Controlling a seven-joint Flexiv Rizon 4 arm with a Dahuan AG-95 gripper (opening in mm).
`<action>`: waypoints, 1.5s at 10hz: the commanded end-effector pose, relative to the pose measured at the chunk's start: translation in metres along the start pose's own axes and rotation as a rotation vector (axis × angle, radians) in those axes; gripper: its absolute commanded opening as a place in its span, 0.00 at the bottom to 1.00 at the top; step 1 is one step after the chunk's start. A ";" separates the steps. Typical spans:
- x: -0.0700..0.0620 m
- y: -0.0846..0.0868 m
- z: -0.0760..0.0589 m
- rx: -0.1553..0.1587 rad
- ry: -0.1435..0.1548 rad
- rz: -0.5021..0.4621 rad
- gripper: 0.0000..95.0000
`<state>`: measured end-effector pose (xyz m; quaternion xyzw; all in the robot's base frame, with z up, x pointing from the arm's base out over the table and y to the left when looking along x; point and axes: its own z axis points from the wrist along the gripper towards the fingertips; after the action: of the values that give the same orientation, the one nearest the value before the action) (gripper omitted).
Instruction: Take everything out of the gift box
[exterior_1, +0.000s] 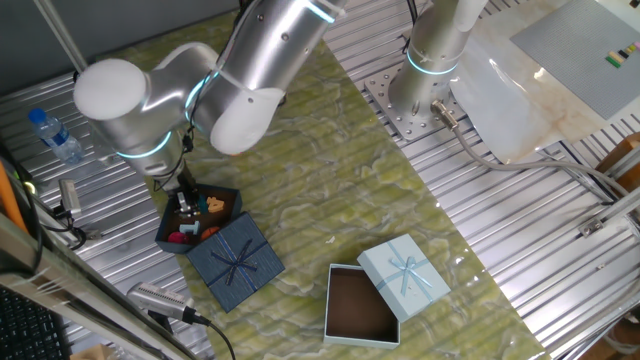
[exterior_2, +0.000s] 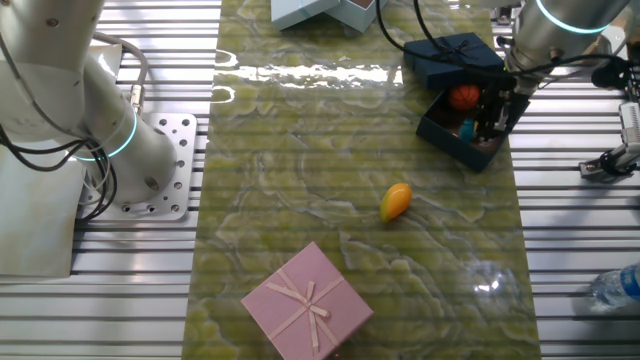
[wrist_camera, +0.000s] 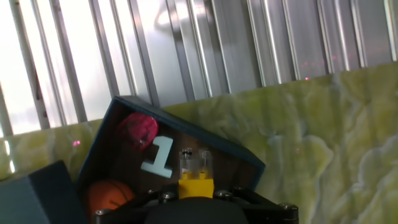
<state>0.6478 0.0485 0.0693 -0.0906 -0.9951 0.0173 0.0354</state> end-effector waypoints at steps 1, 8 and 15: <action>0.004 -0.002 -0.008 0.000 -0.003 -0.006 0.20; 0.019 -0.017 -0.045 0.003 -0.024 -0.048 0.20; 0.055 -0.059 -0.070 -0.010 -0.058 -0.135 0.00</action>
<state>0.5884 0.0008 0.1450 -0.0222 -0.9997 0.0115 0.0074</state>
